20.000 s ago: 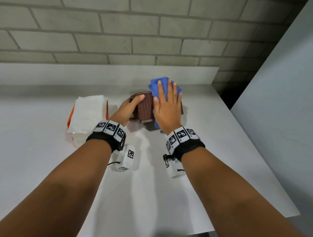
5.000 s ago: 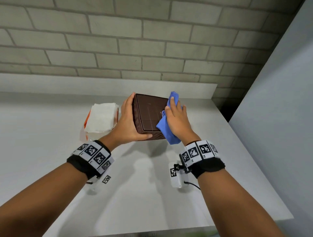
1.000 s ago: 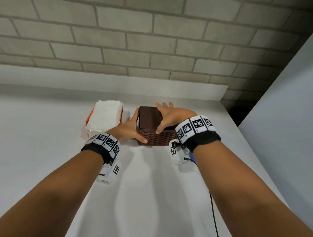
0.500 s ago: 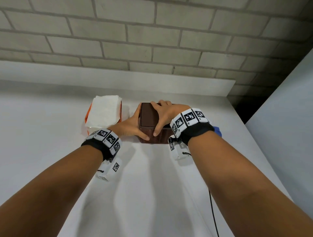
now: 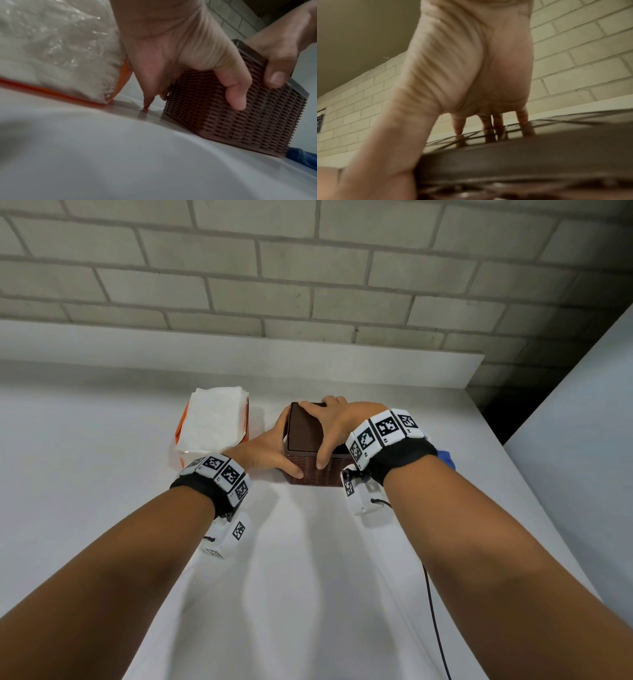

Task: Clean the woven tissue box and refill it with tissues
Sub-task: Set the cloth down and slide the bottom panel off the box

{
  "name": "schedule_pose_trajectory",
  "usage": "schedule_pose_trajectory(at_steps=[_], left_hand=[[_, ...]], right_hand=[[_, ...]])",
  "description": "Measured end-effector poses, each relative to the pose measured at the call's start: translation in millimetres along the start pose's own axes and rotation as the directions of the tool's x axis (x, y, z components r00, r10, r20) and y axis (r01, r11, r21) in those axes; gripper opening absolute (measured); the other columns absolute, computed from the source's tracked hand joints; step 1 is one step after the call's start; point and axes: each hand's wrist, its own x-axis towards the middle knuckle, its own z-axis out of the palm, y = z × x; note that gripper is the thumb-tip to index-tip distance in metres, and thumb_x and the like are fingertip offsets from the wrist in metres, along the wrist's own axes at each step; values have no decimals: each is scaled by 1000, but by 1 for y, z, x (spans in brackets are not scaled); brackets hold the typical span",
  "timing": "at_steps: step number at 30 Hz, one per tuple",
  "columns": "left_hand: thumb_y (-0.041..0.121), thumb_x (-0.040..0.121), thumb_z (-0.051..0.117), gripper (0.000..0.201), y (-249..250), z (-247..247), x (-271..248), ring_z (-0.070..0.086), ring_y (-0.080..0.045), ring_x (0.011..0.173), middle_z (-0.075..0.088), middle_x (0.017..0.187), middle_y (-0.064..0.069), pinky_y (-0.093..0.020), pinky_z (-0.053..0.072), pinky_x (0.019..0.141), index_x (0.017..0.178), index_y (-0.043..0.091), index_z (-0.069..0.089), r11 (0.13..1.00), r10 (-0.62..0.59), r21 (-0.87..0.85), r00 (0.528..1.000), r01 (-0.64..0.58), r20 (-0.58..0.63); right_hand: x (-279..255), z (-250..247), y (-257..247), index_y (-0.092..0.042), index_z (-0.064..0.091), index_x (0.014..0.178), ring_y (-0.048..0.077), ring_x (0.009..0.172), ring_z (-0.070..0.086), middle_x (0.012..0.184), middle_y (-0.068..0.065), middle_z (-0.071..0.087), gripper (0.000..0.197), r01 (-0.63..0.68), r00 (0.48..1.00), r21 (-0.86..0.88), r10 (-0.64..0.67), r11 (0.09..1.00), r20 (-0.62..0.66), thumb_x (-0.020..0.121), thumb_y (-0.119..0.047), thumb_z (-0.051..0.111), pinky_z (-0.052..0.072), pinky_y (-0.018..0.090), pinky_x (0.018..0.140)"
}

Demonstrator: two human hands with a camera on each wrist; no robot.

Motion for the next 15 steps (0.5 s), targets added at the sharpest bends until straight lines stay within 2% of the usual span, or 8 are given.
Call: schedule_pose_trajectory(at_steps=[5,9,13,15], left_hand=[[17,45,86,139,2,0,-1,44,-16,132,38,145,-4,-20,50,90,149,33,-4,1000,-6,15,1000,6,-5],[19,44,86,140,3,0,-3,41,-19,134,36,147,-5,-33,46,101,149,34,-5,1000,-21,6,1000,21,-5],[10,48,86,139,4,0,-3,42,-19,134,37,146,-5,-28,47,98,149,33,-7,999,-35,19,999,35,-11],[11,46,86,141,4,0,-3,43,-20,133,38,146,-5,-33,48,99,149,34,-7,999,-46,12,999,47,-10]], right_hand=[[0,3,3,-38,-5,149,28,140,16,148,6,21,129,12,1000,28,-12,1000,-20,55,-46,84,36,55,106],[-2,3,5,-33,-4,150,28,141,14,150,8,19,128,36,999,57,-34,998,-41,57,-44,84,35,56,107],[-1,4,5,-31,-5,150,28,142,12,151,7,16,130,40,999,71,-37,997,-34,56,-46,84,33,55,109],[1,3,2,-29,-8,150,28,143,11,153,6,12,133,29,1000,70,-29,997,-5,56,-50,83,32,54,111]])
